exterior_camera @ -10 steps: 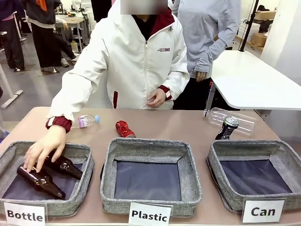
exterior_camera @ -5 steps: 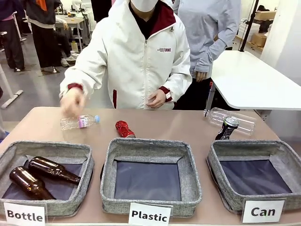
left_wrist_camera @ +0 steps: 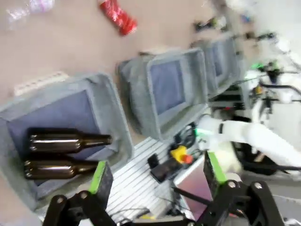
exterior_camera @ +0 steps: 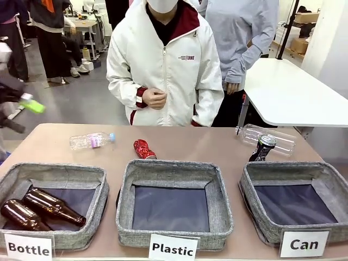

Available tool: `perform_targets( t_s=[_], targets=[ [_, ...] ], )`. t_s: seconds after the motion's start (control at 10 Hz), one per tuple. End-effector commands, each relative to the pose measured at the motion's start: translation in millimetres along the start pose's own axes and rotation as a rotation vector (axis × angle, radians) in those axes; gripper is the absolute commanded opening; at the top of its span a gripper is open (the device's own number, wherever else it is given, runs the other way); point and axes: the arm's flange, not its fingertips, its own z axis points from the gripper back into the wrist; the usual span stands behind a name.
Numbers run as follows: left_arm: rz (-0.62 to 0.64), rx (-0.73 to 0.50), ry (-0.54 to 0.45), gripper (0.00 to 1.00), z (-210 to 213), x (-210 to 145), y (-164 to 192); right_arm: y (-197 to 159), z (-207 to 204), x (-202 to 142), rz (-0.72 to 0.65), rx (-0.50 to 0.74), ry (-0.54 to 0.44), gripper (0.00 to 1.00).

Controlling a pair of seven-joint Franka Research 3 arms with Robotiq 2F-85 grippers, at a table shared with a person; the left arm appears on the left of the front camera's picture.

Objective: Sort the can waste into the basket.
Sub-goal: Pick up the can waste from the table and place it in the right Fabric basket.

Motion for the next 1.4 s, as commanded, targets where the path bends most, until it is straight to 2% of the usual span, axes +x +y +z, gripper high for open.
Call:
perform_targets(
  t_s=[0.0,0.2,0.4,0.5,0.6,0.7,0.8,0.9,1.1,1.2,1.3],
  targets=[
    [-0.011,0.185,0.117,1.00,-24,42,-21,1,0,2,0.026,0.017,-0.008,1.00],
    [0.020,0.380,0.121,1.00,-73,84,-65,1,0,2,0.026,0.017,-0.008,1.00],
    [0.020,0.447,0.140,1.00,-135,116,-91,1,0,2,0.026,0.017,-0.008,1.00],
    [0.021,0.469,0.107,1.00,-159,124,-102,1,0,2,0.026,0.017,-0.008,1.00],
    [0.032,0.479,0.059,1.00,-185,129,-105,1,0,2,0.026,0.017,-0.008,1.00],
    [0.045,0.445,0.052,1.00,-198,132,-103,1,0,2,0.026,0.017,-0.008,1.00],
    [0.040,0.382,0.104,1.00,-172,128,-109,1,0,2,0.026,0.017,-0.008,1.00],
    [0.018,0.442,0.084,1.00,-198,126,-105,1,0,2,0.026,0.017,-0.008,1.00],
    [0.029,0.424,0.082,1.00,-200,130,-106,1,0,2,0.026,0.017,-0.008,1.00],
    [0.061,0.374,0.058,1.00,-213,140,-110,1,0,2,0.026,0.017,-0.008,1.00],
    [0.138,0.398,0.022,1.00,-232,152,-106,1,0,2,0.026,0.017,-0.008,1.00]
  ],
)
